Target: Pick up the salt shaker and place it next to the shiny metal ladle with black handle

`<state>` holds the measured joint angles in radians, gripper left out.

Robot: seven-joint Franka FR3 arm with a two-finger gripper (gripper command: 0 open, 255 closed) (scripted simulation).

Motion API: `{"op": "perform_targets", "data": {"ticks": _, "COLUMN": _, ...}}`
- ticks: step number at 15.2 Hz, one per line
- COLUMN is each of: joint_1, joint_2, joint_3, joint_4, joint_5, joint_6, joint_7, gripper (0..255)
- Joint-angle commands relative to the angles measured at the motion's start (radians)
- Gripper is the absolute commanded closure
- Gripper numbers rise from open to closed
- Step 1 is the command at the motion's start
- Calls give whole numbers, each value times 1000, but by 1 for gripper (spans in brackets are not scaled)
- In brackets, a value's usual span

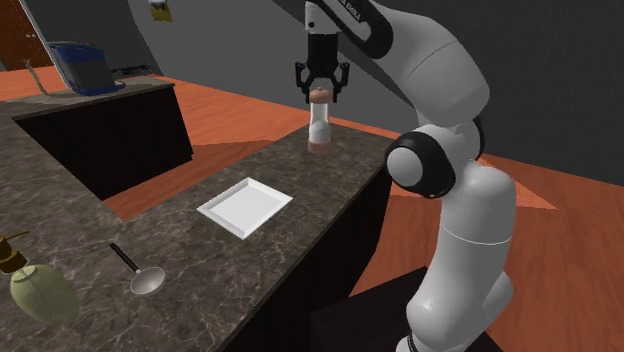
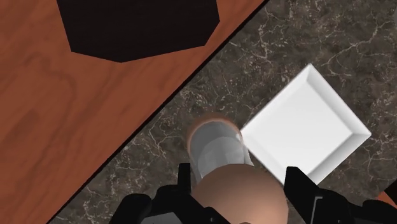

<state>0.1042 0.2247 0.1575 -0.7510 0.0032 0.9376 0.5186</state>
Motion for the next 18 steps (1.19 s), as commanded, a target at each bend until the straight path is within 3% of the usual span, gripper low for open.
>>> {"op": "perform_targets", "data": {"ticks": 1, "joint_1": 14, "joint_2": -62, "joint_3": 10, "joint_4": -108, "joint_5": 11, "joint_6": 47, "joint_7": 32, "gripper": 255}}
{"op": "perform_targets", "data": {"ticks": 8, "joint_1": 96, "joint_2": -206, "joint_3": 77, "joint_4": -384, "joint_5": 40, "joint_6": 188, "joint_7": 192, "gripper": 255}}
{"op": "perform_targets", "data": {"ticks": 18, "joint_1": 216, "joint_2": -244, "joint_3": 199, "joint_4": -535, "joint_5": 55, "joint_6": 315, "joint_7": 435, "gripper": 255}}
